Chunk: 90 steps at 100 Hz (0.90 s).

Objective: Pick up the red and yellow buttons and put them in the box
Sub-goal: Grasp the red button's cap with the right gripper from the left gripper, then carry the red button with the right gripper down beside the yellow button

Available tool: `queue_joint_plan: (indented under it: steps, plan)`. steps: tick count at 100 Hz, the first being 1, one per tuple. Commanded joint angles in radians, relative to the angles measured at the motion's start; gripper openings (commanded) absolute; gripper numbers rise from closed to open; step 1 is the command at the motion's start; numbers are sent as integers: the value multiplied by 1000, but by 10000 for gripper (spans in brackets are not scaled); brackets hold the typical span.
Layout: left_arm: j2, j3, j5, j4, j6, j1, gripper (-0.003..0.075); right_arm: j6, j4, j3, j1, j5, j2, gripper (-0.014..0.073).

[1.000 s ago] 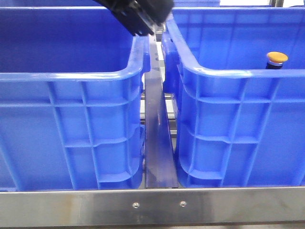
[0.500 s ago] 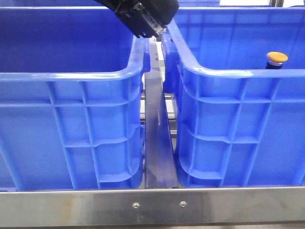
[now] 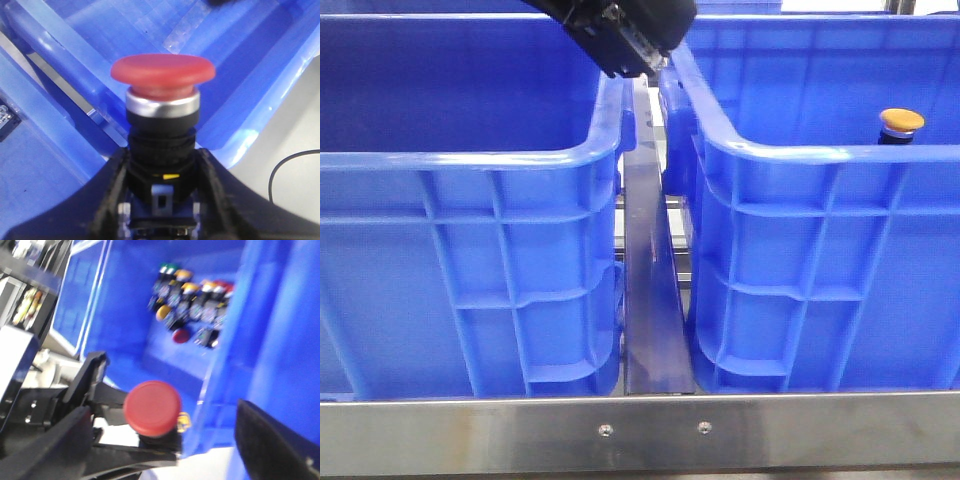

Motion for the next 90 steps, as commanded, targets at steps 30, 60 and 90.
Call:
queue_joint_plan:
  steps: [30,60,90]
  plan:
    - [-28,-29,-72,-7,-4,-9,-20,-7,71,-68,133,-41,71,556]
    - [-28,-29,-75,-21,-4,-9,-20,-30,71,-68,134,-40,69,341]
    - [-28,-29,-81,-19,41,-9,175,-31,71,-68,134,-46,69,169]
